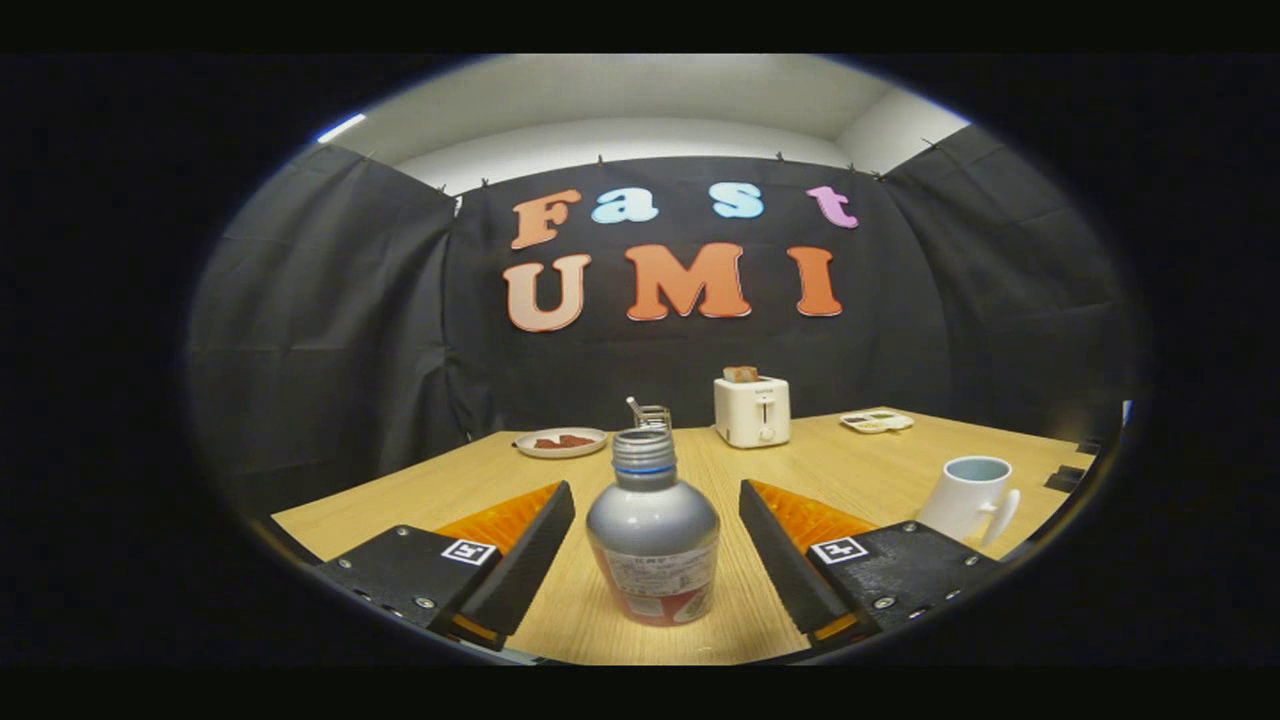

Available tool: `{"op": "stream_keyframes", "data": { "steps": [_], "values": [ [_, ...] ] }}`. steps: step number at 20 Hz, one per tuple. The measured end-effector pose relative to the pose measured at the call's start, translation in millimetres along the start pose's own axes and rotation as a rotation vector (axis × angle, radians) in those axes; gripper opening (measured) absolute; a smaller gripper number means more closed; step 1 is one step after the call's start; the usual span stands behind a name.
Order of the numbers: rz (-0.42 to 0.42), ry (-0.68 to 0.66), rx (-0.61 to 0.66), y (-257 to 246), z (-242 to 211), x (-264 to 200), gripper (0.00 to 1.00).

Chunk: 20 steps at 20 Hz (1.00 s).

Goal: Take the bottle from table, then pour the juice into the cup, finally place the bottle on the coaster

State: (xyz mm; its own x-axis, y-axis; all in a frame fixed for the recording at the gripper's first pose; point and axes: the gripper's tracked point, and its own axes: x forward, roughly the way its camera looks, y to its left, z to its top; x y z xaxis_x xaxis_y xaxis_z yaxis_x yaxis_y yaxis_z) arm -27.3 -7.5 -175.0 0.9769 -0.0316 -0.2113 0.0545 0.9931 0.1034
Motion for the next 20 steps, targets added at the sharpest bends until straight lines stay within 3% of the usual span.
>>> {"op": "stream_keyframes", "data": {
  "steps": [9,13,14,20],
  "values": [
    [0.0,0.145,-0.041,4.0,-51.2,-6.1,0.97],
    [0.006,0.173,-0.03,4.0,-63.4,-8.2,0.9],
    [0.01,0.166,-0.03,4.6,-59.7,-10.3,0.81],
    [0.009,0.176,0.004,0.6,-57.5,-5.4,0.75]
  ]
}}
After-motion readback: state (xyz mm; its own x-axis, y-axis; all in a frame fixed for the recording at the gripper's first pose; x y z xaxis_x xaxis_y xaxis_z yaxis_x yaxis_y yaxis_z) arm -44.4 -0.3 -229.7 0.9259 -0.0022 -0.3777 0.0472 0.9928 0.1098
